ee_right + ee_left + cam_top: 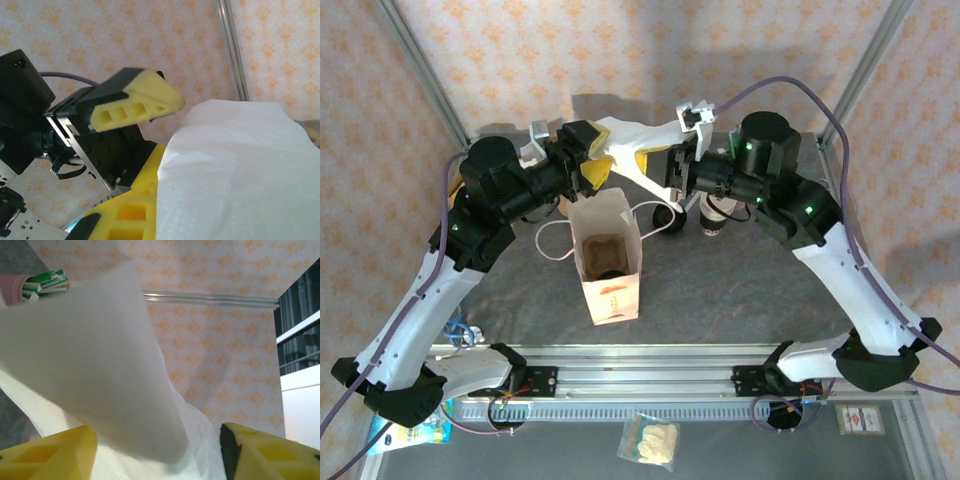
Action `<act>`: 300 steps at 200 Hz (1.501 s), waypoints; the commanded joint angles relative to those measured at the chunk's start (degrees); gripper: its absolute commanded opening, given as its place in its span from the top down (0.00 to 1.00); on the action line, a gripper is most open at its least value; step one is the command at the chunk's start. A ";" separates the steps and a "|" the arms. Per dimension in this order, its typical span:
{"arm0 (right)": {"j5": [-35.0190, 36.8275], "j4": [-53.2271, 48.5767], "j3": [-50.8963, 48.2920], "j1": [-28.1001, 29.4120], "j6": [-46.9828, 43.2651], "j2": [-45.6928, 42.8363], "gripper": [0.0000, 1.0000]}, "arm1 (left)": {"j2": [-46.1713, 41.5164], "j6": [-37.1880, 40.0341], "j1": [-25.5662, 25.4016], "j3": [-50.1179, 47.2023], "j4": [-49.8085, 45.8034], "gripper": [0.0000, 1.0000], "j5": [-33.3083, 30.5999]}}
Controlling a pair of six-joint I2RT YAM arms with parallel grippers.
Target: Pack the takeout coffee
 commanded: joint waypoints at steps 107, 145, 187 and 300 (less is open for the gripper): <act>13.56 0.47 -1.69 0.21 -1.14 -6.69 0.47 | -1.36 7.13 1.48 1.35 -4.71 1.00 -6.33; 35.28 -3.89 -3.02 0.21 3.01 -13.22 0.31 | 1.69 23.03 5.48 9.57 -16.54 1.00 -7.29; 43.57 -3.24 -6.12 0.20 5.27 -17.29 0.27 | 9.46 41.59 4.24 24.82 -33.02 1.00 -10.61; 43.72 -0.53 -9.09 0.21 6.28 -16.62 0.22 | 2.58 62.66 0.16 14.49 -31.43 1.00 -10.21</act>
